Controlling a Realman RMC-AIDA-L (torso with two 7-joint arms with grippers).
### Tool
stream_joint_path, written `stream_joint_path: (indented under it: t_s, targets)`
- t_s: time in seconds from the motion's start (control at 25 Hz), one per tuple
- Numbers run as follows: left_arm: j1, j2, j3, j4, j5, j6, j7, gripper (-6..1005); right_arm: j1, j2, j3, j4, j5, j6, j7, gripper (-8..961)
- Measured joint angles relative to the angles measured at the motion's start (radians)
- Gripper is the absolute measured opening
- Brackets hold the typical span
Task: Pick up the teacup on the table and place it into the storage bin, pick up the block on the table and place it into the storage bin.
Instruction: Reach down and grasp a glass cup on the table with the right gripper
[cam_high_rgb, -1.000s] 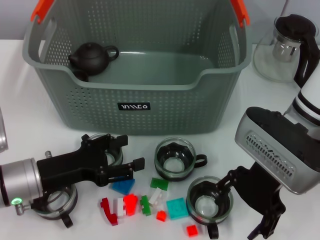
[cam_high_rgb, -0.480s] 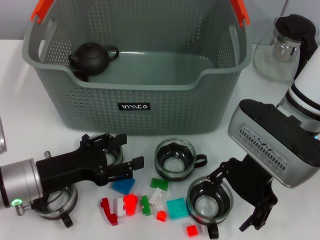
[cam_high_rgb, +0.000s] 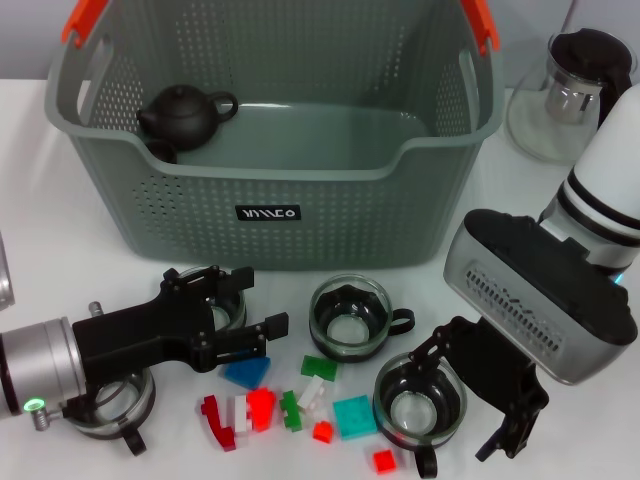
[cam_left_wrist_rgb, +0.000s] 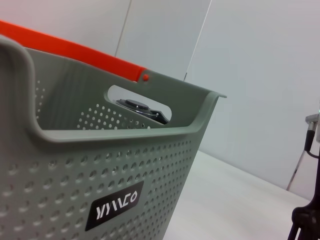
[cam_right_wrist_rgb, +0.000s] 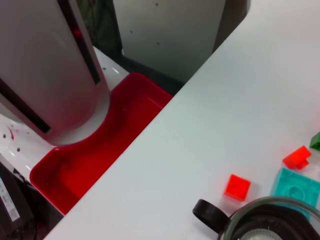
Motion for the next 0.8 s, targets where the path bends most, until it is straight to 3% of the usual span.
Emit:
stream_joint_path:
  t_s: [0.8]
  targets:
    - [0.004,-0.005,0.000,-0.001,0.000,0.000,0.002,859,-0.011,0.002,-0.128,0.013,0.005,0.080,0.000,931]
